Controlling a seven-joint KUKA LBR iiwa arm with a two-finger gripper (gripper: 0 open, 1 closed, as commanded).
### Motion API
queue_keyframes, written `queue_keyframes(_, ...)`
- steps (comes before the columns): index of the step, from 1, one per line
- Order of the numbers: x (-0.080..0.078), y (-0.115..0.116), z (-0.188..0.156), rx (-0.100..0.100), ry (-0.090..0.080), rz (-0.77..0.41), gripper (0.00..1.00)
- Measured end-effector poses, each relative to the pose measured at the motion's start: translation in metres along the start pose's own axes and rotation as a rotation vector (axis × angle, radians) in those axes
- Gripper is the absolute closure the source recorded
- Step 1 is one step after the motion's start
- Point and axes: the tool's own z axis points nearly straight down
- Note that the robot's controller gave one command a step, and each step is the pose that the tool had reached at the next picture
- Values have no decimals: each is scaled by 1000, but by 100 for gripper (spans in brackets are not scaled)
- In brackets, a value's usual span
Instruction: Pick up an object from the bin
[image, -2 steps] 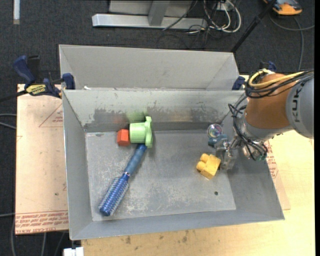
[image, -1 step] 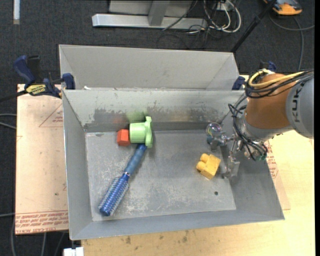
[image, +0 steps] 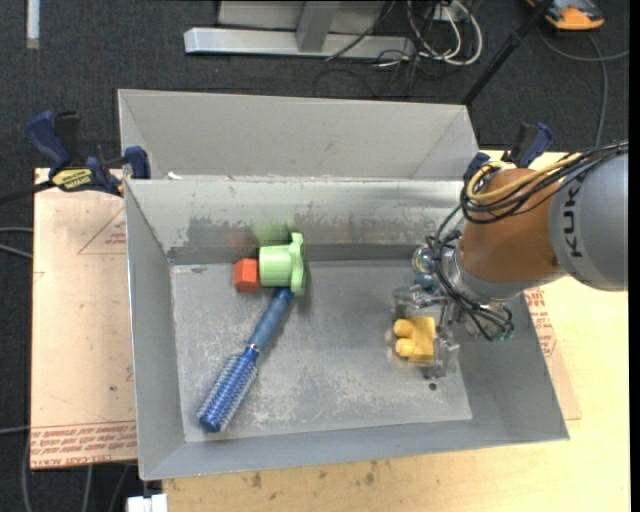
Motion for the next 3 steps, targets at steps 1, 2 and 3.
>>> queue_keyframes(1, 0, -2, -1, 2, -1, 2, 100)
queue_keyframes(2, 8, -45, -102, 9, -5, -615, 100)
queue_keyframes(3, 8, -43, -100, 3, -2, -615, 0)
